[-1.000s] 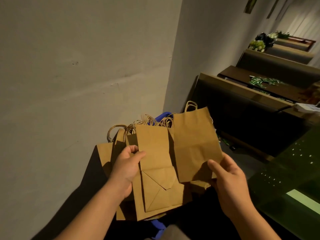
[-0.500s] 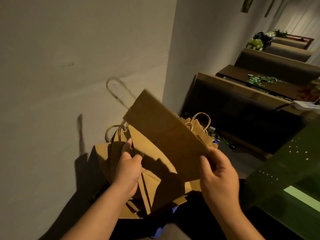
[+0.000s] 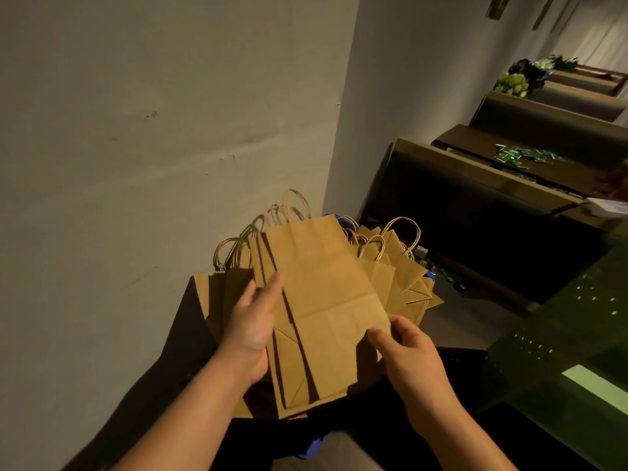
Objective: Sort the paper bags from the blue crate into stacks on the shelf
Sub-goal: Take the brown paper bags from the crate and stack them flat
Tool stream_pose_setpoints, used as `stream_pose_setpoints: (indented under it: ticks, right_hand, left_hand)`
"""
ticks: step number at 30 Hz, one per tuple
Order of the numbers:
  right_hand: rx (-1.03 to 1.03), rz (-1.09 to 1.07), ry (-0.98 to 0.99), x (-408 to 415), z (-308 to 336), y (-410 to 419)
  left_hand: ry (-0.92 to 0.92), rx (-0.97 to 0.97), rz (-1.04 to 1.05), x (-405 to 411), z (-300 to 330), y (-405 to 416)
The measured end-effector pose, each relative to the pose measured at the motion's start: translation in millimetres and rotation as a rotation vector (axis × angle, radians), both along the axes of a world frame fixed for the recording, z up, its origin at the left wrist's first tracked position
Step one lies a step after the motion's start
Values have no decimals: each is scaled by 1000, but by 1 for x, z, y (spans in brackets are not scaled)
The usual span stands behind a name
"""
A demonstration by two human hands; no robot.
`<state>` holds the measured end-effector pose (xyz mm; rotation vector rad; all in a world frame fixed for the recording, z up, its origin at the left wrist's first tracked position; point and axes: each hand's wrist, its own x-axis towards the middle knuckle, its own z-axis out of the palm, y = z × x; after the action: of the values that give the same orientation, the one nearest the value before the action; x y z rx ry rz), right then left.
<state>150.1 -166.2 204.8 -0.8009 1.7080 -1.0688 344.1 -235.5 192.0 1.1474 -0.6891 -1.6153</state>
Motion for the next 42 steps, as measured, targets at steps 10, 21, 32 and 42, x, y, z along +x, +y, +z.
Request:
stream_pose_setpoints:
  ticks: [10, 21, 32, 42]
  right_hand:
    - [20, 237, -32, 20, -5, -15]
    - [269, 109, 861, -19, -19, -73]
    - [457, 39, 668, -12, -45, -115]
    - [106, -49, 432, -54, -23, -88]
  left_hand:
    - [-102, 23, -125, -8, -2, 6]
    - [-267, 78, -160, 36, -14, -12]
    - [-358, 132, -173, 55, -23, -18]
    - [-381, 92, -177, 66, -19, -22]
